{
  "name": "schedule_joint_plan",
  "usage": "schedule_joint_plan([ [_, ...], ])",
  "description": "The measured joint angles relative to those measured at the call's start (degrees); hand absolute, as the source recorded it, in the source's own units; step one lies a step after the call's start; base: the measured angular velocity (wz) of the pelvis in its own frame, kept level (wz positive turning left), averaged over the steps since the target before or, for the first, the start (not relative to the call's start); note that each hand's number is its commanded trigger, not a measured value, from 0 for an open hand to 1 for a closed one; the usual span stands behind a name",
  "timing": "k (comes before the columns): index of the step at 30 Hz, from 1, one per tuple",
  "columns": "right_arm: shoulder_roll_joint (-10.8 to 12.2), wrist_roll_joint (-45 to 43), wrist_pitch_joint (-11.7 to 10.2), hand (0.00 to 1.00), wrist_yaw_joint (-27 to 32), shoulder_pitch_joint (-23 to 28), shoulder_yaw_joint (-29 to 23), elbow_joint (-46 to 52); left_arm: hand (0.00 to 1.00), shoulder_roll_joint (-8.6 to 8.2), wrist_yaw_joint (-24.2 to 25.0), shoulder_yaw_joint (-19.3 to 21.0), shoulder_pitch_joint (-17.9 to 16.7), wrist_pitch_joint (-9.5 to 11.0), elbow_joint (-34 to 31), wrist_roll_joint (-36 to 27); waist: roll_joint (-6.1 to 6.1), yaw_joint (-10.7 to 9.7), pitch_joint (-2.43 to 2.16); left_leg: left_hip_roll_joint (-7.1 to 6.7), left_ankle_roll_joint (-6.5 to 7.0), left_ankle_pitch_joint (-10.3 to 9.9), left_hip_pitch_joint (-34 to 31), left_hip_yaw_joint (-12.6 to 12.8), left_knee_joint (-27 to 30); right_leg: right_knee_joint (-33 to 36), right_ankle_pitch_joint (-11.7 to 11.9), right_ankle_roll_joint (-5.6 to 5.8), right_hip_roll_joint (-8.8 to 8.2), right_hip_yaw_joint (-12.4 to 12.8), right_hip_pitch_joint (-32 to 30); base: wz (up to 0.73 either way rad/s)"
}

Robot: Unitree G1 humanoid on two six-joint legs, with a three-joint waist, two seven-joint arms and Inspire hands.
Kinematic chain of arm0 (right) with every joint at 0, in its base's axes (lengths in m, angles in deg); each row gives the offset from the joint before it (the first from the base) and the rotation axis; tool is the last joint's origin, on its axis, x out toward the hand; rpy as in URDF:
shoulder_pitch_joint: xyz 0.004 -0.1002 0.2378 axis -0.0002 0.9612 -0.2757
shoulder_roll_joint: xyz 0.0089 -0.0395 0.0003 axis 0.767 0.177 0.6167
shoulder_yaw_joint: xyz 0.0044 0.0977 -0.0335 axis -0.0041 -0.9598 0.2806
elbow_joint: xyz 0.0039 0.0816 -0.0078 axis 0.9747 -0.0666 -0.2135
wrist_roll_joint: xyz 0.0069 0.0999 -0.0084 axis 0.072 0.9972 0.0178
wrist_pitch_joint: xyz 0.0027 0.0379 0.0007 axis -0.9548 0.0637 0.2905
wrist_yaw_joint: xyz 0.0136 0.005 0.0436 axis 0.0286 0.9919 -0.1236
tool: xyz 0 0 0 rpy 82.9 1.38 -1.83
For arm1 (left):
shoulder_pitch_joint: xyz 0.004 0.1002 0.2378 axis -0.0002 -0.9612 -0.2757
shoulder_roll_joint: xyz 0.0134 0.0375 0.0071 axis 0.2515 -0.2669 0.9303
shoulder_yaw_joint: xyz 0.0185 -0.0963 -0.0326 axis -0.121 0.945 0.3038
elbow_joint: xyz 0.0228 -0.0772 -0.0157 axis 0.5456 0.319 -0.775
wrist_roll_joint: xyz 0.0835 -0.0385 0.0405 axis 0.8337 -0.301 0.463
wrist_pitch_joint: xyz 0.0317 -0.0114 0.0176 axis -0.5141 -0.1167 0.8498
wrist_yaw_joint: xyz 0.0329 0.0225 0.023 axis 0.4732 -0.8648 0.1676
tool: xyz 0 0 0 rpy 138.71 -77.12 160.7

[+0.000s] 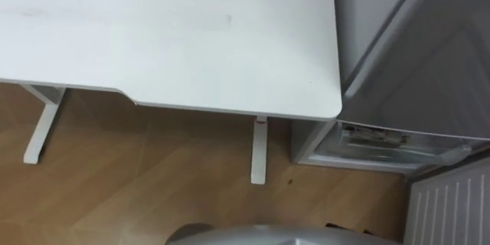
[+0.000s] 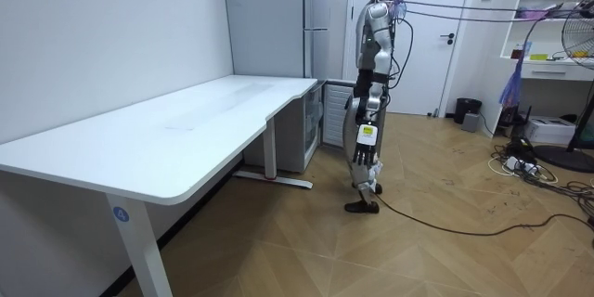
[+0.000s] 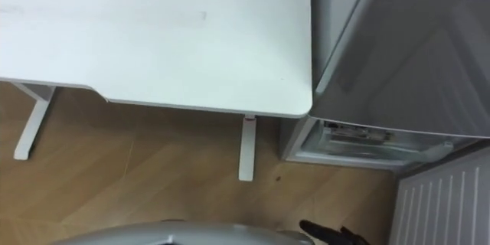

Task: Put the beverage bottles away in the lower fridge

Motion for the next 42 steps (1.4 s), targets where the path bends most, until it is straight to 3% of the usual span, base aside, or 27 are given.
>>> schedule_joint_plan([
  [8,0.0,-0.7,0.9,0.0,1.1,-1.8,-1.0,-2.6,0.0,-0.05,0.2,1.8,1.9,-0.2,0.0,0.1,0.19,-0.2,0.27,-0.17,0.02,0.0,0.5,-0.3,0.1,-0.1,0.1,0.0,0.04,-0.2,0.7,0.01],
  [16,0.0,-2.5,0.8,0.0,5.5,-2.4,-6.0,2.6,0.0,0.01,0.2,2.9,2.2,-0.2,-0.4,0.1,-0.42,-1.8,0.26,-0.58,0.02,0.0,1.5,-0.7,-0.4,-0.4,0.1,0.02,0.05,-0.2,1.6,0.01],
  [19,0.0,-3.5,0.9,0.0,8.4,-3.4,-9.9,4.6,0.0,0.02,0.2,3.7,2.4,0.4,-1.3,0.1,-0.92,-2.1,0.02,-0.61,0.02,0.0,1.7,-0.5,-0.8,-0.5,0.2,0.04,0.16,1.2,1.4,-0.1],
  [21,-0.1,-4.8,0.7,0.0,11.8,-3.3,-13.8,10.8,0.0,0.02,0.0,5.7,2.5,0.4,-1.3,0.1,-0.93,-2.4,-0.04,-0.6,0.02,0.0,2.2,0.1,-1.2,-0.5,0.2,0.08,0.22,2.1,1.3,-0.21],
  [26,-0.3,-9.9,-0.6,0.0,17.9,-3.1,-15.9,18.6,0.0,0.23,-0.9,7.9,2.7,0.4,-1.3,0.0,-1.14,-3.3,-0.13,-0.56,0.02,0.1,3.1,0.1,-2.0,-1.3,0.7,0.08,0.64,3.8,1.5,-0.16],
  [30,0.0,-17.9,-0.6,0.0,24.7,-1.4,-18.1,32.7,0.0,0.2,-2.0,7.9,2.2,0.9,-2.2,0.0,-1.13,-4.4,-0.3,-0.67,0.18,0.4,2.9,0.1,-2.3,-1.2,0.9,-0.05,0.68,5.2,0.0,-0.24],
  [33,-0.2,-20.2,-3.6,0.0,30.3,-0.4,-20.1,40.2,0.0,0.28,-2.7,7.9,2.0,1.6,-3.6,-0.8,-1.58,-4.9,-0.54,-0.81,0.16,1.0,4.0,0.6,-3.9,-1.2,1.1,-0.06,0.67,6.3,0.0,-0.12],
  [38,-0.5,-23.3,-5.0,0.0,37.9,0.8,-22.7,46.7,0.0,0.25,-2.6,7.9,2.0,3.2,-5.7,-1.8,-1.85,-5.2,-0.55,-0.66,0.15,1.1,4.1,1.1,-4.0,-1.2,1.2,-0.16,0.77,6.8,-0.3,-0.1],
  [42,-1.7,-23.7,-5.6,0.0,43.5,0.9,-24.8,50.9,0.0,0.28,-2.5,7.9,1.0,3.6,-6.3,-1.9,-1.2,-5.9,-0.65,-0.5,0.23,1.2,3.6,1.5,-5.0,-1.1,1.8,-0.12,0.96,7.7,-1.3,-0.16],
])
